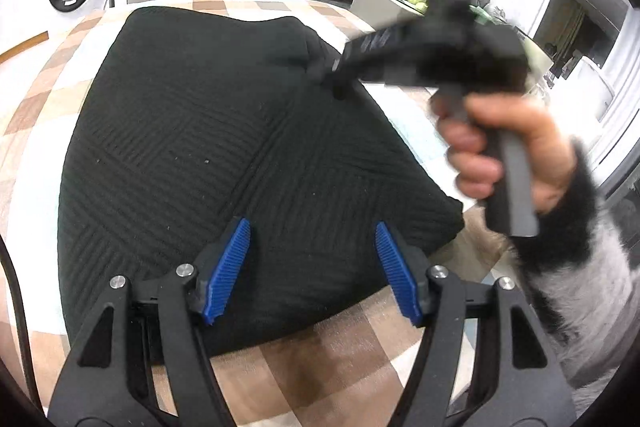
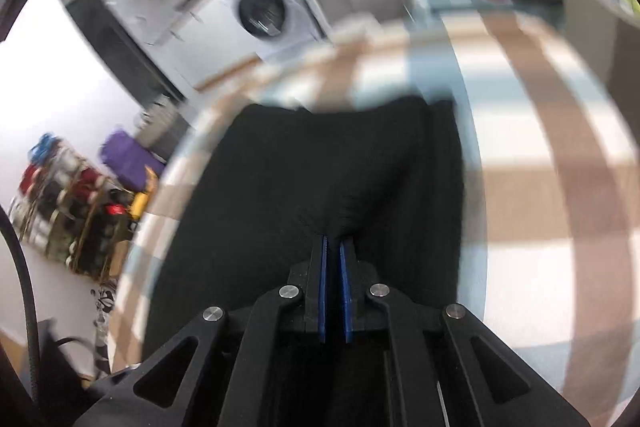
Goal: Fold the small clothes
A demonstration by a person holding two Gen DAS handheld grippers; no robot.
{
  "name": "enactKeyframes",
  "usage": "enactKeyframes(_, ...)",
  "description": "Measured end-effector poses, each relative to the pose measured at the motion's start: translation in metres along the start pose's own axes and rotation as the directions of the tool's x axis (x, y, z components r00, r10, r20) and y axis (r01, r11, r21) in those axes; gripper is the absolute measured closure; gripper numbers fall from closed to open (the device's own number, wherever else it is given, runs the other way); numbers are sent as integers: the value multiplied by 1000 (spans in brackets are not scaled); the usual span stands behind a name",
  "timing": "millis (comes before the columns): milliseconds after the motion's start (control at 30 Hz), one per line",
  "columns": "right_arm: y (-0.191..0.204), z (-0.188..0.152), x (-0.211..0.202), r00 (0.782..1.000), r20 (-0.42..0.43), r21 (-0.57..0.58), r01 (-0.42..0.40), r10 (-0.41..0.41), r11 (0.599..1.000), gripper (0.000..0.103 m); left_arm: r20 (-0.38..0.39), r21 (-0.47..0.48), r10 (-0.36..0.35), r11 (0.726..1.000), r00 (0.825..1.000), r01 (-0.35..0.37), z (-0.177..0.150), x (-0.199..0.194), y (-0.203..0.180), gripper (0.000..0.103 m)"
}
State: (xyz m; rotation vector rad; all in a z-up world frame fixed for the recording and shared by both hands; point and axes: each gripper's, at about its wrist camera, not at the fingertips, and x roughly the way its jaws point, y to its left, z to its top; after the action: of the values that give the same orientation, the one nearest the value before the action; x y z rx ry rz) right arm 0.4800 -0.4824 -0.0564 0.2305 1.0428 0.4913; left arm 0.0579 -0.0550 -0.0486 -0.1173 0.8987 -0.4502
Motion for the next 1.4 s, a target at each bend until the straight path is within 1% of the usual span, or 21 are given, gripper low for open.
enactKeyframes(33,-6,-2,7,1000,-23,13,-1,1,1000,95,1,-16,-10,1000,1000,10,-1,-5,3,40)
enactKeyframes(67,-10,-6,7,1000,-7,30,-29,29,999,91,3,-31,-16,999,1000,16,-1,-10,8,40)
enactKeyframes(200,-15,-18,-22,995,12,67,-97,97,993,77,50,-112,0,994,999,5,1,-34,34,40)
enactKeyframes(333,-10,-51,-35,967,-35,97,-248,252,964,67,97,-171,68,984,993,-51,3,-56,62,39)
enactKeyframes(400,-6,-65,-30,957,-82,113,-268,278,957,66,103,-203,119,974,987,-96,1,-62,79,39)
enactKeyframes(433,-4,-68,-26,959,-93,110,-257,268,960,66,103,-216,134,970,986,-109,1,-64,86,39)
enactKeyframes(467,-2,-71,-20,961,-93,109,-251,262,962,74,106,-227,144,967,984,-117,2,-64,95,39)
enactKeyframes(500,0,-69,-16,964,-87,105,-244,253,964,93,107,-242,161,961,981,-131,2,-66,102,39)
enactKeyframes(567,8,-66,-13,969,-86,87,-226,233,970,94,110,-273,186,950,976,-150,2,-71,115,39)
enactKeyframes(667,30,-56,-48,971,33,-7,-238,238,971,95,127,-313,207,936,970,-159,-3,-83,134,39)
enactKeyframes(767,45,-62,-86,976,142,-94,-152,164,984,95,118,-326,217,930,969,-169,-8,-88,149,39)
enactKeyframes(833,40,-74,-81,988,135,-81,-58,69,995,95,102,-318,218,932,971,-175,-10,-83,151,39)
enactKeyframes(867,31,-81,-63,997,71,-56,-22,26,998,95,93,-315,218,932,971,-180,-9,-78,149,39)
enactKeyframes(933,18,-86,-43,999,3,-15,37,-37,999,94,69,-305,218,934,974,-187,-10,-69,150,39)
enactKeyframes(1033,21,-87,-48,998,20,-61,58,-57,996,81,43,-283,237,934,971,-216,-8,-55,144,39)
enactKeyframes(1100,19,-88,-64,996,62,-75,71,-66,995,63,31,-281,232,935,972,-214,-7,-50,143,39)
enactKeyframes(1133,17,-89,-67,994,71,-71,83,-78,994,59,29,-278,230,937,973,-213,-5,-46,139,39)
enactKeyframes(1233,0,-94,-74,995,57,-26,78,-76,997,57,24,-265,234,939,972,-220,-3,-38,131,40)
enactKeyframes(1300,-9,-99,-73,998,28,-2,48,-48,999,57,25,-264,221,942,975,-207,-2,-33,129,55)
enactKeyframes(1333,-6,-102,-70,999,21,-5,45,-45,999,57,25,-258,208,946,978,-195,-2,-31,128,69)
enactKeyframes(1400,-3,-104,-66,999,22,-16,30,-30,999,59,27,-245,215,948,976,-202,-1,-28,125,76)
